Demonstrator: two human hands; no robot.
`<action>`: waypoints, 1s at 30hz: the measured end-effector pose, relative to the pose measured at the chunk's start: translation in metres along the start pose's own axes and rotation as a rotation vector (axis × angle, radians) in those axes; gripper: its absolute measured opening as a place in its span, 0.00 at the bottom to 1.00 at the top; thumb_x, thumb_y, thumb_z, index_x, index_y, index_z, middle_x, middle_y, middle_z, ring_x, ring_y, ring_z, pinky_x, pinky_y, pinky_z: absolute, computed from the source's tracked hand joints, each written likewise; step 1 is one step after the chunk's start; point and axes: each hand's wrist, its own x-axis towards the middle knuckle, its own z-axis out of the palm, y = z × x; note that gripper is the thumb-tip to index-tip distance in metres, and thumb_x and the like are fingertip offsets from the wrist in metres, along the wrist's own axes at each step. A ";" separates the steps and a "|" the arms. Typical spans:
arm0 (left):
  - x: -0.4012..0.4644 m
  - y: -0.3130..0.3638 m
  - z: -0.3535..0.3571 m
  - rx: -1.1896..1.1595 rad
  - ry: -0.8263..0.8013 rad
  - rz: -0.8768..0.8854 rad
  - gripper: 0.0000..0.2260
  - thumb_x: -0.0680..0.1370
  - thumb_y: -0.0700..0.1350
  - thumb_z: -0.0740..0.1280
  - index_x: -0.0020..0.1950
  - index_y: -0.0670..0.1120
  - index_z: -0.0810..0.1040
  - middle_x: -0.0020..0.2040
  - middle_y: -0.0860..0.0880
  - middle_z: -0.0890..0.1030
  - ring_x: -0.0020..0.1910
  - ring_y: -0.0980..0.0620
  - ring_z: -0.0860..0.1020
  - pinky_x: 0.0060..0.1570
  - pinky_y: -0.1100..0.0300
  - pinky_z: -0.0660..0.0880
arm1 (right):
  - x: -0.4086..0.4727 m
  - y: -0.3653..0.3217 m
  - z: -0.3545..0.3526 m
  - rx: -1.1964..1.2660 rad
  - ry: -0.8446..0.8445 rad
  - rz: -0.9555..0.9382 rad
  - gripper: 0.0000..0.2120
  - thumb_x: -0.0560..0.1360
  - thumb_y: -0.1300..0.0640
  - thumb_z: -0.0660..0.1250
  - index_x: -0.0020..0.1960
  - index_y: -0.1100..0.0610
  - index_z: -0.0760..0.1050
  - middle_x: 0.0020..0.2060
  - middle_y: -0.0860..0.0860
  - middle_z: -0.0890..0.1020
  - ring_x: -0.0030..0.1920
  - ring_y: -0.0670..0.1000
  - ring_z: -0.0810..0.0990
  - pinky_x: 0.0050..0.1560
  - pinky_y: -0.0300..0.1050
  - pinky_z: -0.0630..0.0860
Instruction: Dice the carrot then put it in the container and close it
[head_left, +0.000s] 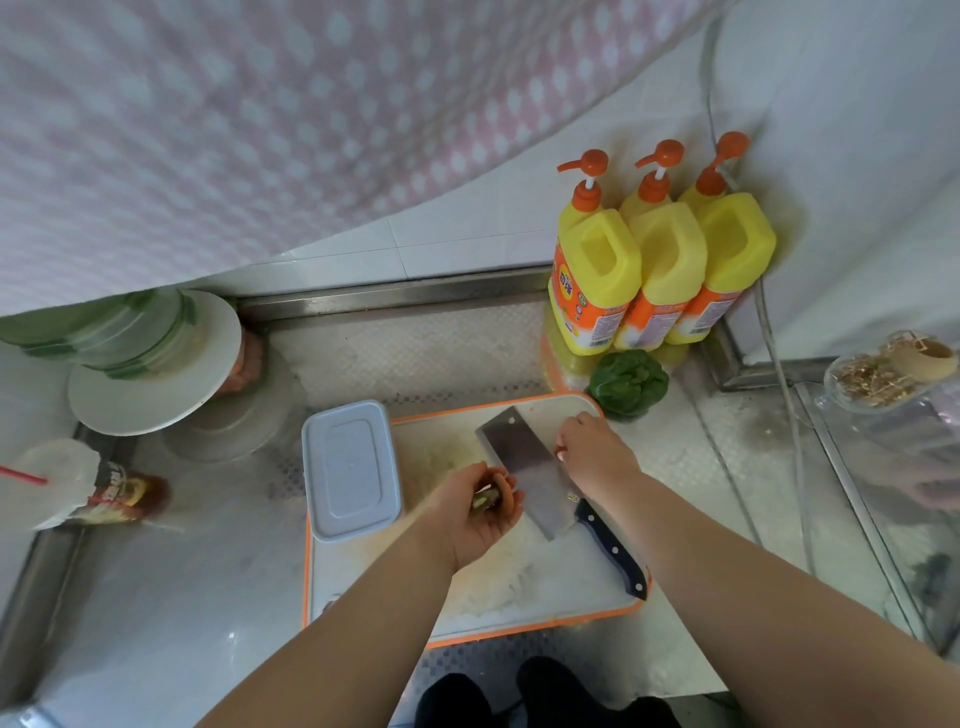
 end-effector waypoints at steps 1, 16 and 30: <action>-0.001 0.000 0.000 0.011 0.010 0.008 0.13 0.83 0.44 0.59 0.42 0.40 0.76 0.40 0.44 0.79 0.30 0.51 0.80 0.53 0.54 0.75 | 0.002 0.000 -0.002 0.007 -0.026 0.018 0.08 0.79 0.56 0.62 0.57 0.57 0.72 0.57 0.54 0.72 0.61 0.55 0.70 0.55 0.49 0.70; -0.021 0.011 -0.005 -0.071 -0.128 0.077 0.11 0.84 0.43 0.59 0.51 0.37 0.76 0.39 0.40 0.82 0.31 0.47 0.82 0.40 0.46 0.83 | -0.048 -0.080 -0.050 0.774 0.004 -0.165 0.04 0.71 0.62 0.73 0.45 0.55 0.80 0.36 0.43 0.81 0.37 0.38 0.78 0.42 0.31 0.71; -0.129 0.039 -0.136 -0.384 -0.274 0.224 0.11 0.78 0.42 0.62 0.38 0.39 0.77 0.40 0.45 0.79 0.33 0.49 0.81 0.36 0.56 0.81 | -0.097 -0.225 -0.047 0.519 -0.092 -0.619 0.08 0.77 0.56 0.67 0.42 0.45 0.80 0.40 0.42 0.80 0.42 0.38 0.76 0.45 0.34 0.69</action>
